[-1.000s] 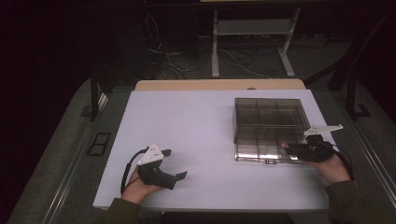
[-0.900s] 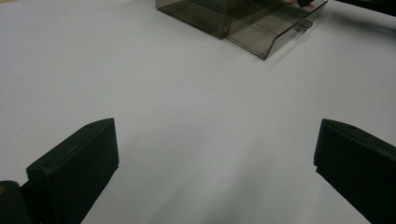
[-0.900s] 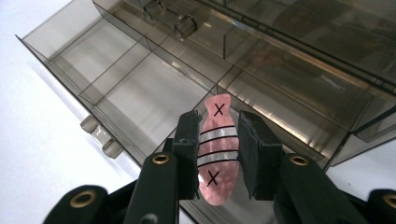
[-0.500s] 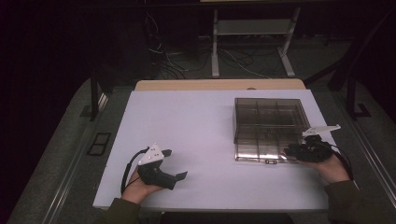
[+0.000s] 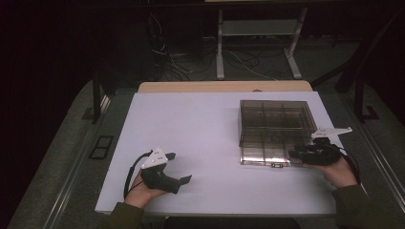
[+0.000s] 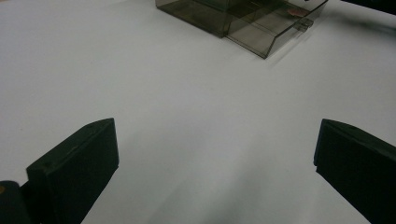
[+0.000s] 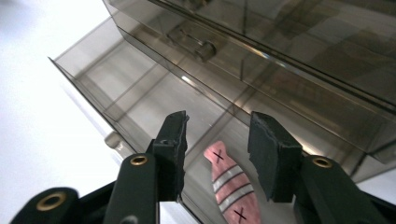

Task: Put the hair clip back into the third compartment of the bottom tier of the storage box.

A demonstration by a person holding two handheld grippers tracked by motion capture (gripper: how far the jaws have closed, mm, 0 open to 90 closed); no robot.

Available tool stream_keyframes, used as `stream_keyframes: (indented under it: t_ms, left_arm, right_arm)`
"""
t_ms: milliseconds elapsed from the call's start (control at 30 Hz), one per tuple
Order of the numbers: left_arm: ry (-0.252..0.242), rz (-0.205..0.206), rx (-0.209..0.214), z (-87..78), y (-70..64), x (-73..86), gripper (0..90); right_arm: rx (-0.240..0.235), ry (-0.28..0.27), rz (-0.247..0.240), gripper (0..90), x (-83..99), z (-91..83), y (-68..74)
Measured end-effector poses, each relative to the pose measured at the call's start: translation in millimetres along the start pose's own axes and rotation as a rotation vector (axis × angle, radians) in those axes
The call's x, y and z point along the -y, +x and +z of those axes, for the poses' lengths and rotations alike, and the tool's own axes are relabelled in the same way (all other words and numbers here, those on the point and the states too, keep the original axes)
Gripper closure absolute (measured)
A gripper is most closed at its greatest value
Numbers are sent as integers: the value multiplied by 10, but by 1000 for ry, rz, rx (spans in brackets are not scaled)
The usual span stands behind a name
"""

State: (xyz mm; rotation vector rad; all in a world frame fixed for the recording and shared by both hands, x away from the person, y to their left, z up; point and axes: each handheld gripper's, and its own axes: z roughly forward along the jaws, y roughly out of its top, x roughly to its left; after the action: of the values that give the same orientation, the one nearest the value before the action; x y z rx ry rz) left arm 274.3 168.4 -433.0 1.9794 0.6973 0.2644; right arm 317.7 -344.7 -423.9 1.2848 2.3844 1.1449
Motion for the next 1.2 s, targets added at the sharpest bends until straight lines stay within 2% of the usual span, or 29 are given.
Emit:
stream_keyframes:
  t_ms: [233,733,1000,1200]
  left_arm:
    - [3,0,4,14,-4,-7,0]
    - [10,-4,4,16,3,5,0]
    - [8,0,5,13,-5,3,0]
    - [7,0,8,13,-7,4,0]
  right_arm:
    - [-33,-38,-17,505,-39,-1,52]
    - [-77,-76,-7,416,-78,9,130]
    - [-99,-109,-16,353,-113,3,243]
    - [-93,-152,-20,280,-119,14,334]
